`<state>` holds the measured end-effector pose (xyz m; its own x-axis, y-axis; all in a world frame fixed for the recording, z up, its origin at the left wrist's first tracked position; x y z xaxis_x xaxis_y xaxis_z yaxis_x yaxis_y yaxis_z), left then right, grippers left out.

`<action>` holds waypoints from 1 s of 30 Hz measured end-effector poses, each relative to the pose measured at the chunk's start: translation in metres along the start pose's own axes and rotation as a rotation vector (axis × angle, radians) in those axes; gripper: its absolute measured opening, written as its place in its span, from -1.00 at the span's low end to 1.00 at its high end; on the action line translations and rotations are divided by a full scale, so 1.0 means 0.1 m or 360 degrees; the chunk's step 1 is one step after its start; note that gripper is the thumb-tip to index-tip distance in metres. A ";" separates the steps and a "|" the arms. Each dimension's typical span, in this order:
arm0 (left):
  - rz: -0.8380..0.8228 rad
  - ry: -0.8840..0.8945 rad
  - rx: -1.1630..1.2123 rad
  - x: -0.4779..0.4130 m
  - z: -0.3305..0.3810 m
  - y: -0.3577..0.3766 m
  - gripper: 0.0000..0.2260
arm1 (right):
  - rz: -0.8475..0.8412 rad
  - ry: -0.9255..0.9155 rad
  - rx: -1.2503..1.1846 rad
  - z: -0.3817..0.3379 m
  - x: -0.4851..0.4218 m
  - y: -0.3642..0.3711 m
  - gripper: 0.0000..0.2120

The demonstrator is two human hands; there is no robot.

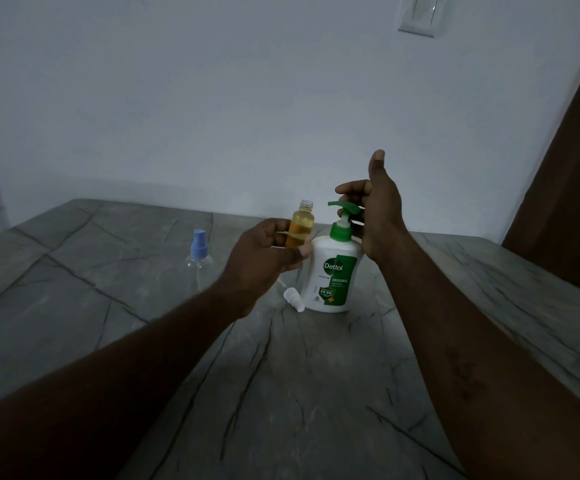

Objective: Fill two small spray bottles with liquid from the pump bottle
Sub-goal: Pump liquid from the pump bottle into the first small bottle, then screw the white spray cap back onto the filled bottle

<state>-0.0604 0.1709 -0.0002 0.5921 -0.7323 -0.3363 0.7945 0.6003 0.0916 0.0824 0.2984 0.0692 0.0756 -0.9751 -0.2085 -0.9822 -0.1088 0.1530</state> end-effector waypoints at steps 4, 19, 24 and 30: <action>0.0102 0.0035 -0.0096 0.01 0.02 -0.04 -0.72 | 0.0295 -0.0147 0.0153 0.01 0.04 -0.23 -0.34; 0.0130 0.0269 -0.0893 0.26 0.19 -0.24 -0.66 | 0.0406 -0.0625 0.0687 0.42 0.68 -0.56 -0.66; 0.0065 0.0357 -0.1216 0.41 0.13 -0.37 -0.68 | 0.0211 -0.1009 0.1022 0.48 1.04 -0.49 -0.80; -0.0015 0.0428 -0.1291 0.54 0.04 -0.40 -0.68 | -0.0219 -0.1404 0.1512 0.59 1.31 -0.22 -0.82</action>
<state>-0.0598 0.1063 -0.0179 0.4523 -0.6988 -0.5542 0.3963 0.7141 -0.5770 0.1040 0.1843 -0.0190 0.4035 -0.4725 -0.7835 -0.7398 0.3353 -0.5833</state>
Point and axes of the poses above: each hand's wrist, its own x-axis away from the middle knuckle, its own y-axis out of the palm, z = x × y, the point moved 5 cm from there along -x, towards the middle knuckle, and after that the axes turned 13 degrees about z, right-handed, at the moved point
